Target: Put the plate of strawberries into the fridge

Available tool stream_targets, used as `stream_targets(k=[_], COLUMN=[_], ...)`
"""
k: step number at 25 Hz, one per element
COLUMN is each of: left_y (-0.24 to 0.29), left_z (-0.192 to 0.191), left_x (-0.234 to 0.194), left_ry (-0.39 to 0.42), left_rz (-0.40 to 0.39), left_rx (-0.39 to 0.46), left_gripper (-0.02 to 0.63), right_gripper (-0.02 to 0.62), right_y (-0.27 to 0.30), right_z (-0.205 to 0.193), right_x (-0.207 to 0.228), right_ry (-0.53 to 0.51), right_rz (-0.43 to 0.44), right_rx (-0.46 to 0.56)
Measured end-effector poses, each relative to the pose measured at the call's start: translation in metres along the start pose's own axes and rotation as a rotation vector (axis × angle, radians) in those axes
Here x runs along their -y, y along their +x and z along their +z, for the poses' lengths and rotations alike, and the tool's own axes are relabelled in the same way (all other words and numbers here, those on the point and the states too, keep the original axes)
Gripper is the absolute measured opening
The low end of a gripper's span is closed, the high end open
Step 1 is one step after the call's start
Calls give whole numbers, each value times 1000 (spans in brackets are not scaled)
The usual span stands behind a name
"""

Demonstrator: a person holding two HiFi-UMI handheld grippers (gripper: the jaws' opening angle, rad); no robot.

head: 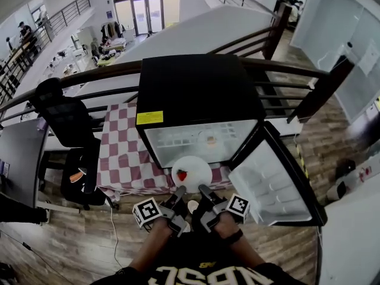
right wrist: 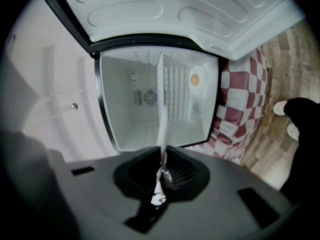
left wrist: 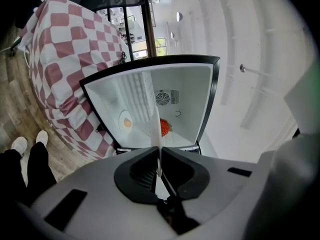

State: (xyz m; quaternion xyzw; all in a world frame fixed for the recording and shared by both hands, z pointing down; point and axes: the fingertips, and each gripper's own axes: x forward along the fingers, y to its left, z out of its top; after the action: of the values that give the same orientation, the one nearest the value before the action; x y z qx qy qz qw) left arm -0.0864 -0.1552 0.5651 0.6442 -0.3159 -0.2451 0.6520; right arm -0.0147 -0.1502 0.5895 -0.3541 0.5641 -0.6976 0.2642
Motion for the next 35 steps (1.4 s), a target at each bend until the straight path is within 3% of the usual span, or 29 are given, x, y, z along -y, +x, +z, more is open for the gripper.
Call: stream_targets(k=[20,35], left_y=[85,119], left_z=[72,89], left_x=[-9,-23], left_ry=[7,-55], left_rz=[30,40], left_rx=[59,66], left_gripper=[31,31], right_gripper=[34,34], right_y=[86,112], right_z=[74,104], right_x=[-20,-21], right_ry=[-44,-39], right_rz=[-9,-13], right_rx=[-62,-50])
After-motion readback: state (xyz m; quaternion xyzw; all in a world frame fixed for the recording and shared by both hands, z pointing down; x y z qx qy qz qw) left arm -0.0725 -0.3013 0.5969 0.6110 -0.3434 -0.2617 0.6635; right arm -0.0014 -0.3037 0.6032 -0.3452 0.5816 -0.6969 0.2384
